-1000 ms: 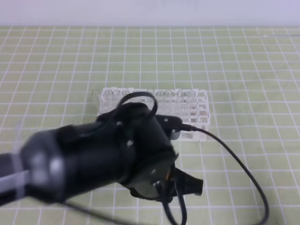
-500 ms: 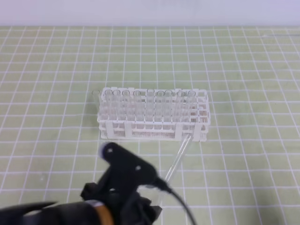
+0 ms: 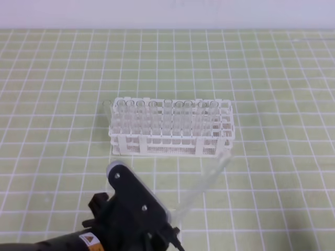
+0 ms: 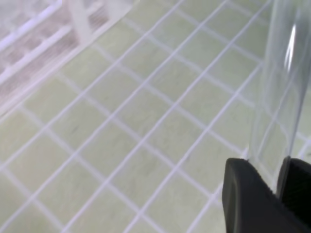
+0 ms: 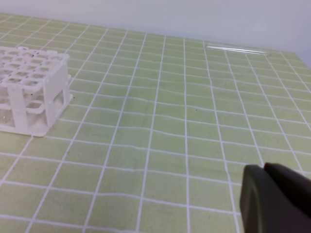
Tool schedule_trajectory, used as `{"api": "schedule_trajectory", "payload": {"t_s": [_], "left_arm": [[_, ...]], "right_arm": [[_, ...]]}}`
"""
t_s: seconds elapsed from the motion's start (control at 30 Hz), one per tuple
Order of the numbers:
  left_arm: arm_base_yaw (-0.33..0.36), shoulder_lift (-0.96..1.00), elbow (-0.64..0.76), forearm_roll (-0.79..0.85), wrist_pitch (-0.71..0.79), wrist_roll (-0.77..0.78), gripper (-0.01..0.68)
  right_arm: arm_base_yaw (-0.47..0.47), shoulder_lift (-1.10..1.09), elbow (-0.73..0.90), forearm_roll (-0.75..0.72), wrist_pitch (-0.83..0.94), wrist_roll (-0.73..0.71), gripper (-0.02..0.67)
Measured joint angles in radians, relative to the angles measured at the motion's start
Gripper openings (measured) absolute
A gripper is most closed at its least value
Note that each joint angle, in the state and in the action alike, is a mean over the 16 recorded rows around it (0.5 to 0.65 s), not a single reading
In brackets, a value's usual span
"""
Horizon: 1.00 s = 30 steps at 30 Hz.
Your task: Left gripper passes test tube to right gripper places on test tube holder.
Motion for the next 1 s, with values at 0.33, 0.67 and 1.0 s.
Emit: {"api": "schedule_trajectory", "payload": {"t_s": [0.33,0.67,1.0], "left_arm": [[0.0,0.002,0.031,0.071,-0.105,-0.049,0.107],[0.001,0.002,0.039,0.134,-0.085,-0.071,0.109],[0.074,0.007,0.039,0.259,-0.195,-0.15,0.113]], "right_arm": [[0.0,0.0,0.0,0.006,-0.001,0.0,-0.018],[0.0,0.0,0.0,0.48,-0.062,0.005,-0.018],[0.0,0.0,0.0,1.132,-0.166,-0.018,-0.018]]}}
